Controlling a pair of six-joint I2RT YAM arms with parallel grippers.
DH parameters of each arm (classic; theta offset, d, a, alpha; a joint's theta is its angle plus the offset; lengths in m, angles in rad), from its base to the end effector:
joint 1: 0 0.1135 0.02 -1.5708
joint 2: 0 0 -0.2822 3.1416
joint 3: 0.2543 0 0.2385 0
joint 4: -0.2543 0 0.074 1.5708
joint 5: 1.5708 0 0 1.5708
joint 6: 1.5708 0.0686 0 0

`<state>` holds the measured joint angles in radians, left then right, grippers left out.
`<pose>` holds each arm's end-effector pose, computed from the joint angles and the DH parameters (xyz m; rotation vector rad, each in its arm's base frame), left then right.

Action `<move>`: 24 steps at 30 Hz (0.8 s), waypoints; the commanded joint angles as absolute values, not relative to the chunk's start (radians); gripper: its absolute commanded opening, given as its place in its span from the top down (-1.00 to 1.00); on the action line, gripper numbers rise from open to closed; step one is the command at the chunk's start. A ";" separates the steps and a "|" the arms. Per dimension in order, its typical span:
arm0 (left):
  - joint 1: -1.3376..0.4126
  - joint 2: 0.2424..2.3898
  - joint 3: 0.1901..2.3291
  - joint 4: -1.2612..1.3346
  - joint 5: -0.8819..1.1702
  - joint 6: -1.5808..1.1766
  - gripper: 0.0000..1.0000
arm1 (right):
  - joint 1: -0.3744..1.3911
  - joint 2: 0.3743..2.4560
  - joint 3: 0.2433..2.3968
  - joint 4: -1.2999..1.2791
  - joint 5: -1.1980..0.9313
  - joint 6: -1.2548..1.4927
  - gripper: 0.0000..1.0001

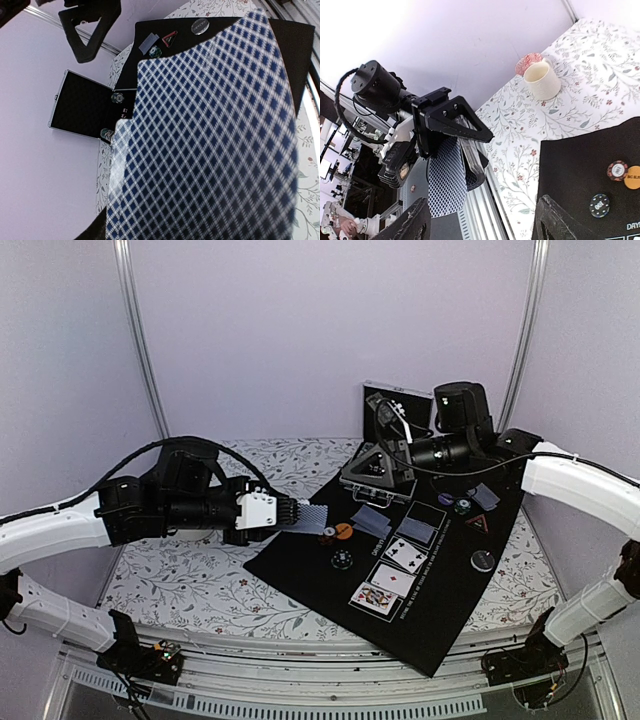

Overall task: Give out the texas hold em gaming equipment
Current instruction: Pick up the poker card from the face-down deck piles.

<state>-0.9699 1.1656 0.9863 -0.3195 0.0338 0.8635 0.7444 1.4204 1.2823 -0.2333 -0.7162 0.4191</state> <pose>0.1517 -0.2255 0.3225 1.6560 1.2434 -0.1004 0.2135 0.2579 0.3745 -0.8579 1.9571 1.4250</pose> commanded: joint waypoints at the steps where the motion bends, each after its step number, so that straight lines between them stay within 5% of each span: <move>1: -0.983 1.166 1.003 -0.307 0.033 0.862 0.10 | 0.814 1.476 1.345 -0.290 -0.725 0.440 -0.48; 17: -0.983 1.169 1.002 -0.307 0.036 0.864 0.10 | 0.861 1.569 1.409 -0.387 -0.754 0.396 0.12; 24: -0.982 1.175 1.002 -0.305 0.037 0.864 0.10 | 0.869 1.585 1.421 -0.383 -0.815 0.397 0.74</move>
